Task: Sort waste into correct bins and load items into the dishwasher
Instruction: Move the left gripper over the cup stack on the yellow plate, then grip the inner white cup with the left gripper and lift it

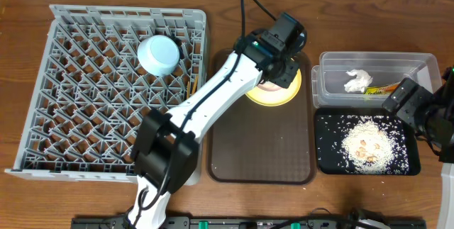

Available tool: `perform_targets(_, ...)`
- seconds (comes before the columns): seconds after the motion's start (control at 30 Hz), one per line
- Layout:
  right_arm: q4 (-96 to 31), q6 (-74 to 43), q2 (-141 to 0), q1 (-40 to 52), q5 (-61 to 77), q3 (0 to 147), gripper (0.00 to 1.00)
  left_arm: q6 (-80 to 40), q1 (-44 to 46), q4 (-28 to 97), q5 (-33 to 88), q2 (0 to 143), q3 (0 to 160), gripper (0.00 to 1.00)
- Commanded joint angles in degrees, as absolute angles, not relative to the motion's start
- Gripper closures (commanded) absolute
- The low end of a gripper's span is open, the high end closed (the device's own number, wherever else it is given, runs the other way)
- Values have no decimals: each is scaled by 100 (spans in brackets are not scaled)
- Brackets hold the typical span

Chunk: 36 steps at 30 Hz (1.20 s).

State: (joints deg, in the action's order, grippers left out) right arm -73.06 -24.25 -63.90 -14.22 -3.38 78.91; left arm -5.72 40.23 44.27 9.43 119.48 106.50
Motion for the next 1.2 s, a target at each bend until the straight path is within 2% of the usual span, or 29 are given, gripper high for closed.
perform_targets(0.0,-7312,-2351,-6375,-1420,-338,7911,1,-497,4032,4331,572,12064,10711,64)
perform_targets(0.57,-7312,-2351,-6377,-1420,-338,7911,1,-497,4069,4204,434,12742,10700,64)
perform_targets(0.77,-7310,-2351,-6375,-1420,-338,7911,1,-495,4069,4189,180,12761,10700,77)
perform_targets(0.8,-7310,-2351,-6375,-1420,-338,7911,1,-495,4069,4187,183,12761,10700,87)
perform_targets(0.83,-7312,-2351,-6375,-1420,-338,7911,1,-497,4069,4185,185,12755,10702,91)
perform_targets(1.17,-7310,-2351,-6375,-1420,-338,7911,1,-860,4069,4222,196,11690,10713,92)
